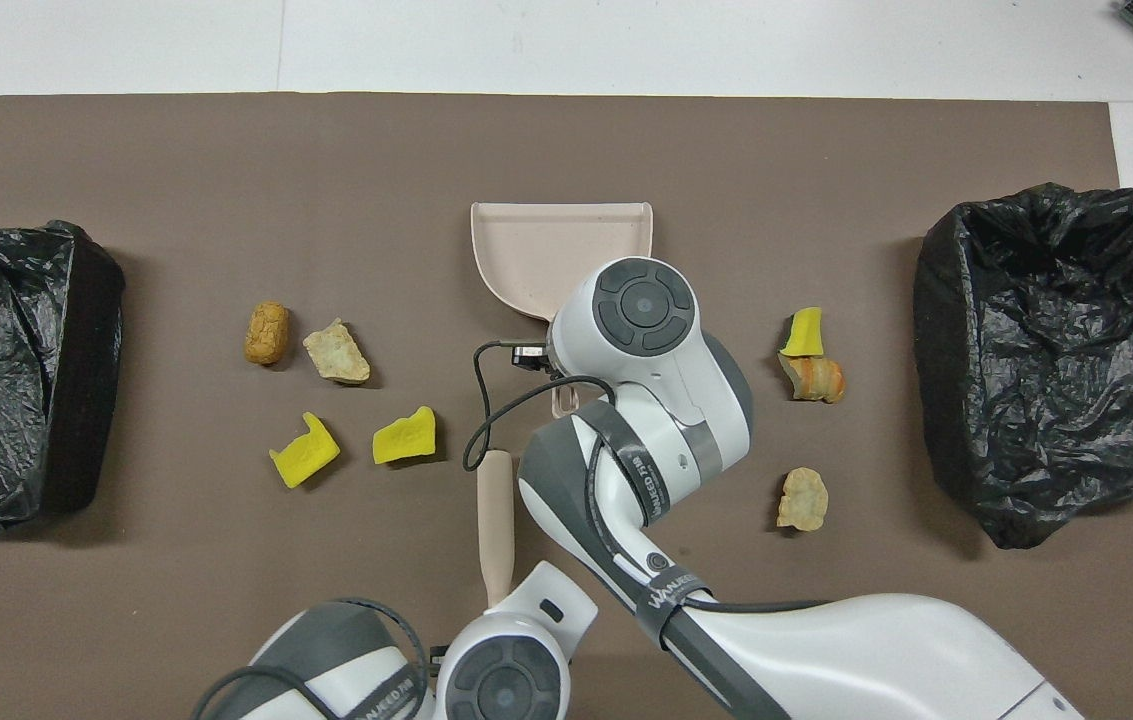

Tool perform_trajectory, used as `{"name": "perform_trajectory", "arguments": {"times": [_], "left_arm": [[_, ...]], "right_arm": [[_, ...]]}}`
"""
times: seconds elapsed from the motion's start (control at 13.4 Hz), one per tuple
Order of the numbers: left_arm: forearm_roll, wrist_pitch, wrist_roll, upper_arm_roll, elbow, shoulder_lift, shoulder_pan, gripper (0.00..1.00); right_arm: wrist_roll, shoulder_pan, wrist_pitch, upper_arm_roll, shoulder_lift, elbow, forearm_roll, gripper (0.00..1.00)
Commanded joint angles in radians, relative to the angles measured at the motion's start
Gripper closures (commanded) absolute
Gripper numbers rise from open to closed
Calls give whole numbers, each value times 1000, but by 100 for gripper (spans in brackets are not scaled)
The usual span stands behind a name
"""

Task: Sweep and dump trash in bin
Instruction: 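Set the dustpan beside the sponges while the left gripper lifts the brush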

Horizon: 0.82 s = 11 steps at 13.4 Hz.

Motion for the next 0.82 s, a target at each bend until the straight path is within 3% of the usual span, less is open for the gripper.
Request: {"name": "perform_trajectory", "arguments": {"times": [0.0,0.37,0.75], "left_arm": [[54,-27,64,-9,11,-19,124,100],[97,-125,108,-9,45,-31,291,100],[99,-210,105,-9,16,-70,457,100]], "right_arm": [[-199,-63,-117,4,-98,-12,13,100],[-774,-138,-360,3,-180,-12,4,100],[-1037,-105,-431,4,-234,-70,-73,100]]}}
